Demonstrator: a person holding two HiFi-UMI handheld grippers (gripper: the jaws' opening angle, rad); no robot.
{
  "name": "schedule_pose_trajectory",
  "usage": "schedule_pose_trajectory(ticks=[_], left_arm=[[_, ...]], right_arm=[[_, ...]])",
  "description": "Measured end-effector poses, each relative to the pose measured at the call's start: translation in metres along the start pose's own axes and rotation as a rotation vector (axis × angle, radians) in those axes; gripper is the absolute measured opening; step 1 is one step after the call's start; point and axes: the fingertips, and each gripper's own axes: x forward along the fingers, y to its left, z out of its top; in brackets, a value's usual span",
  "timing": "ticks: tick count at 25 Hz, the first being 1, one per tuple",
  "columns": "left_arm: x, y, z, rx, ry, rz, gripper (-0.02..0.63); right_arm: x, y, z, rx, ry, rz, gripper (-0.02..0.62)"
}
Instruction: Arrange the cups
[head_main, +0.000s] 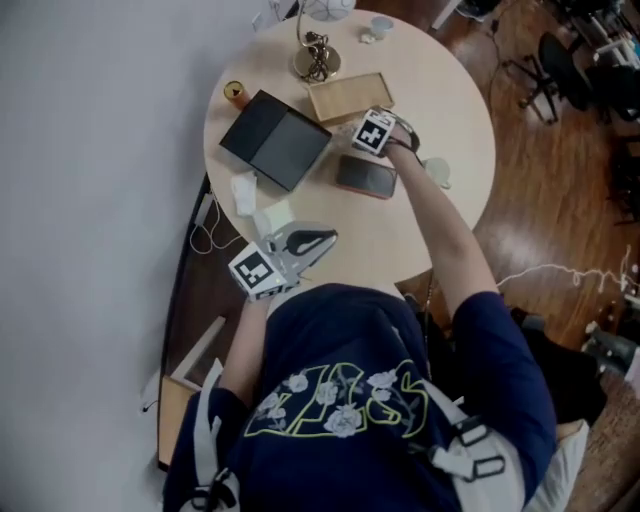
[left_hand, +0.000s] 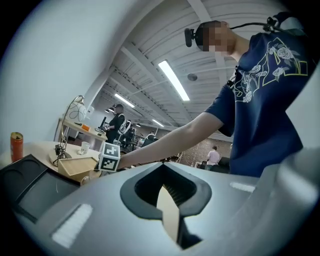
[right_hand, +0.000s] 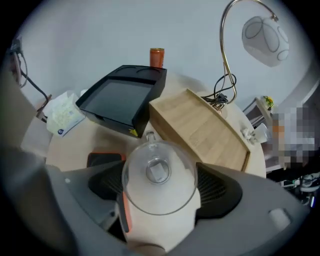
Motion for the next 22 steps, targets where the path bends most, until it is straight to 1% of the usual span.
schedule_pose_trajectory(ticks=[2,4,6,7,11,13,16,19,20,21,22], left_arm=[[-0.005,0.006,-0.001,-0.019,-0.010,0.024,0.003],[-0.007,0.009,-0.003,-0.030,-0.018,0.035,0.003],[-0.008,0.010,-0.003,-0.031,-0.023,0.035,0.003],[-0.008,0.010,-0.004,-0.031,-0.023,0.033,0.003],[-0.011,0.013,-0.009,-0.034,-0.016,0.027,0.003],[-0.009,0.012,-0.009,-0.033,-0.015,0.013,0.003],[-0.007,0.008,-0.011,-0.033,-0.011,-0.003,0.003],[-0.006,0.006,-0.016,-0.026,0.003,-0.012,0.003],[-0.005,0.005,-0.017,-0.018,0.006,-0.018,0.003],[-0.004,0.004,-0.018,-0.011,0.008,-0.024,0.003],[-0.003,0.004,-0.018,-0.010,0.012,-0.026,0.003]], right_arm=[[0.002,-0.006,0.007,0.007,0.011,-0.024,0.410],[-0.001,-0.002,0.006,0.019,0.021,0.002,0.408],[-0.017,0.011,0.000,0.017,0.025,0.038,0.407],[-0.027,0.024,-0.002,0.003,0.015,0.054,0.407],[-0.044,0.095,0.007,-0.047,-0.099,0.148,0.407],[-0.038,0.116,0.002,-0.047,-0.098,0.162,0.407],[-0.032,0.129,0.000,-0.044,-0.130,0.132,0.407],[-0.028,0.129,0.001,-0.081,-0.156,0.064,0.410],[-0.028,0.126,-0.001,-0.075,-0.166,0.046,0.426],[-0.032,0.124,-0.004,-0.049,-0.193,0.036,0.485],[-0.042,0.124,-0.006,-0.009,-0.245,0.036,0.538]])
